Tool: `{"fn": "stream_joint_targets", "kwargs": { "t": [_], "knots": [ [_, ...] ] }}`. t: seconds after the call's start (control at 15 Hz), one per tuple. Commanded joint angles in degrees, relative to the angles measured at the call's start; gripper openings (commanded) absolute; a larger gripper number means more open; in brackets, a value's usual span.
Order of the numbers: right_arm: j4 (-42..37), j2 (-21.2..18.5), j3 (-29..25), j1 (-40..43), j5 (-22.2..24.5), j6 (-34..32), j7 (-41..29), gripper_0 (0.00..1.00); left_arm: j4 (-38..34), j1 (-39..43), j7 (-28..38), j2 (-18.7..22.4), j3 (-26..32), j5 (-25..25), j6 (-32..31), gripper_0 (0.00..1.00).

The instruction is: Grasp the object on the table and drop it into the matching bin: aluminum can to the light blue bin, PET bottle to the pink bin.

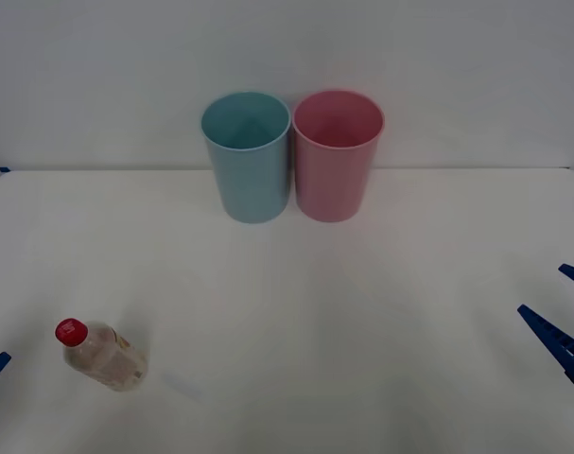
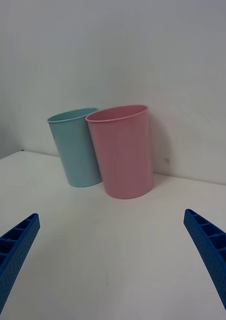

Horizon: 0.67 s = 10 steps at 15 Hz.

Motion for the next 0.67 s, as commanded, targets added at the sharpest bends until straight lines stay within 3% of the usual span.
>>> {"fn": "stream_joint_targets", "kwargs": {
  "t": [0.07, 0.67],
  "knots": [
    [0.0, 0.0, 0.0, 0.0, 0.0, 0.0, 0.0, 1.00, 1.4, 1.4, -1.5, 0.5, 0.8, 0.5, -1.5, 1.00],
    [0.0, 0.0, 0.0, 0.0, 0.0, 0.0, 0.0, 1.00, 5.4, 4.3, -16.2, 1.4, -5.1, 0.1, -1.4, 1.00]
  ]
}}
